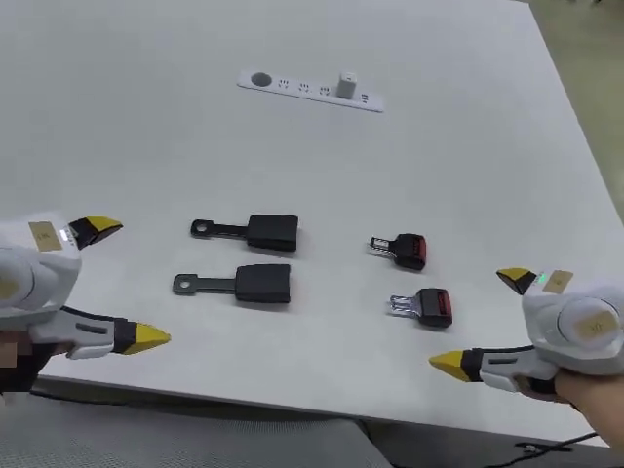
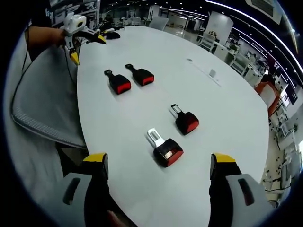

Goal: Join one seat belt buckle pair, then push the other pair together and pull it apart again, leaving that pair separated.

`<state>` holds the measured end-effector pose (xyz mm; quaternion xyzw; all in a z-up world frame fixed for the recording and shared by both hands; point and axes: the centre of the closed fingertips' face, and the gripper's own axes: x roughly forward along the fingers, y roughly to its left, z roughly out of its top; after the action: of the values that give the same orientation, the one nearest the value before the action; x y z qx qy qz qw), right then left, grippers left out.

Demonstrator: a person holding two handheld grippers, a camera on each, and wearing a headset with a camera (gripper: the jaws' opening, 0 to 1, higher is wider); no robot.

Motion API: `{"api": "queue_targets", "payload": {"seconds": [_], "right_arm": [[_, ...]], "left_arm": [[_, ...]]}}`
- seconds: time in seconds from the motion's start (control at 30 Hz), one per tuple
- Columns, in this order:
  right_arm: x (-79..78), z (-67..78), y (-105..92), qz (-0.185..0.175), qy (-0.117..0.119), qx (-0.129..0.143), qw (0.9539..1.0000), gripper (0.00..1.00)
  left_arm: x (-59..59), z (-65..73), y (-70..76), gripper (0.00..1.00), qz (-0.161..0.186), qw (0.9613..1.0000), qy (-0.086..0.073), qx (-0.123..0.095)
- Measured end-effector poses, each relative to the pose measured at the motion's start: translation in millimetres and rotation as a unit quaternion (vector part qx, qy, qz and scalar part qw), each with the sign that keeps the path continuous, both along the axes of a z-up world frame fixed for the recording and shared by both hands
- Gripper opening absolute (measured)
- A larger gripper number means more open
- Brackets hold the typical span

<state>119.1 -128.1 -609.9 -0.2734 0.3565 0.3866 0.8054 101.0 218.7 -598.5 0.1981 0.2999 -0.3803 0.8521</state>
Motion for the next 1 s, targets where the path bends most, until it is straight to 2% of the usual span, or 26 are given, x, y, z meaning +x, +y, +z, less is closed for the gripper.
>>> {"api": "queue_targets", "payload": {"seconds": [0.13, 0.3, 0.47, 0.57, 0.83, 1.0], "right_arm": [[2.6, 2.3, 5.5, 0.019, -0.006, -0.001, 0.9998, 0.85], [7.7, -2.7, 5.8, 0.033, -0.004, -0.004, 0.9994, 0.85], [13.2, -7.0, 7.7, 0.059, -0.002, -0.006, 0.9982, 0.78], [17.5, -11.8, 7.7, 0.071, 0.001, -0.014, 0.9974, 0.77], [23.0, -24.0, 5.8, 0.099, 0.011, -0.027, 0.9947, 0.74], [22.6, -29.2, 6.1, 0.125, 0.021, -0.034, 0.9913, 0.69]], "left_arm": [[3.9, -9.2, -2.6, 0.87, -0.011, 0.9998, 0.015, 0.003], [8.9, -10.9, -13.0, 0.85, -0.019, 0.9997, 0.016, 0.003], [13.6, -13.5, -25.1, 0.83, -0.032, 0.9993, 0.02, 0.003], [19.6, -20.7, -27.9, 0.82, -0.034, 0.9992, 0.018, 0.005], [27.0, -40.5, -36.3, 0.77, -0.048, 0.9978, 0.042, 0.019], [30.2, -39.4, -50.7, 0.74, -0.067, 0.9964, 0.046, 0.023]]}}
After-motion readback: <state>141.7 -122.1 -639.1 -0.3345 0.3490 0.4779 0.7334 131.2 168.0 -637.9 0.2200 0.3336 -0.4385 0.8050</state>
